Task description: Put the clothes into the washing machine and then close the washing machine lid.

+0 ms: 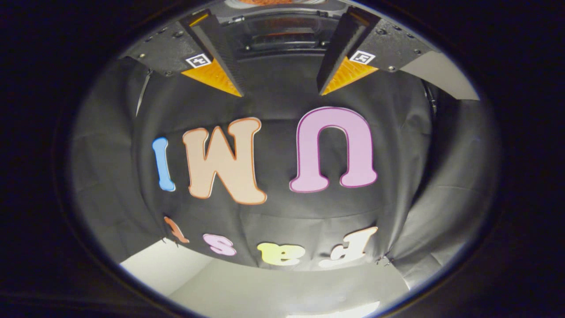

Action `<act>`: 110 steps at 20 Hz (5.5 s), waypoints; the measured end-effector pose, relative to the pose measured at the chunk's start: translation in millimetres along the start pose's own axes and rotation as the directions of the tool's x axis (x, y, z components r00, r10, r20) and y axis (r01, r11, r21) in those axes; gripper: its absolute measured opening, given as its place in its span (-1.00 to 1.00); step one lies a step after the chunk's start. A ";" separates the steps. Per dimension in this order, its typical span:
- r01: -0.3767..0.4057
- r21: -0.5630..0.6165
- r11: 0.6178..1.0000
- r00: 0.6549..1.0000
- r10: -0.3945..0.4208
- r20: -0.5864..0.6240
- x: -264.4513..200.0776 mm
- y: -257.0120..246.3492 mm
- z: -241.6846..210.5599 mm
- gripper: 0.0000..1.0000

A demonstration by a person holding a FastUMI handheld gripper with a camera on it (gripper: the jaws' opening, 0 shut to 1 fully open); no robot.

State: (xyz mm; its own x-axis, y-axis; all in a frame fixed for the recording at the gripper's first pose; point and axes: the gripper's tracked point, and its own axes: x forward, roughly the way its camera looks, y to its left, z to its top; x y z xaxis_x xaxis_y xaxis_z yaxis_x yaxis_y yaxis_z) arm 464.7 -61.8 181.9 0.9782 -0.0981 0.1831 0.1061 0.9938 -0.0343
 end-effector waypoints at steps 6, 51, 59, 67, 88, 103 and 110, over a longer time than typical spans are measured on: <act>-0.004 0.086 0.996 0.997 0.010 -0.072 55.3 20.8 -34.3 0.96; -0.036 -0.002 0.999 0.994 0.036 -0.102 -41.2 20.4 -124.1 0.96; -0.049 -0.004 0.999 0.990 0.048 -0.135 -55.6 14.1 -134.1 0.95; -0.027 0.007 1.000 0.943 0.028 -0.331 -86.3 -2.4 -202.7 0.90; -0.012 0.027 1.000 0.964 0.019 -0.264 -117.9 -1.4 -188.6 0.89; -0.031 -0.003 1.000 0.988 0.030 -0.154 -219.9 13.2 -112.2 0.89; -0.022 0.032 0.999 0.988 0.026 -0.152 -257.5 22.9 -81.3 0.89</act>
State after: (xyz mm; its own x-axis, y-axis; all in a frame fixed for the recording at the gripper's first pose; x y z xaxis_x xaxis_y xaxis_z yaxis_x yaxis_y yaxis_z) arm 229.8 -18.1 54.1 0.9964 -0.0789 0.0305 0.0791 0.9968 -0.0072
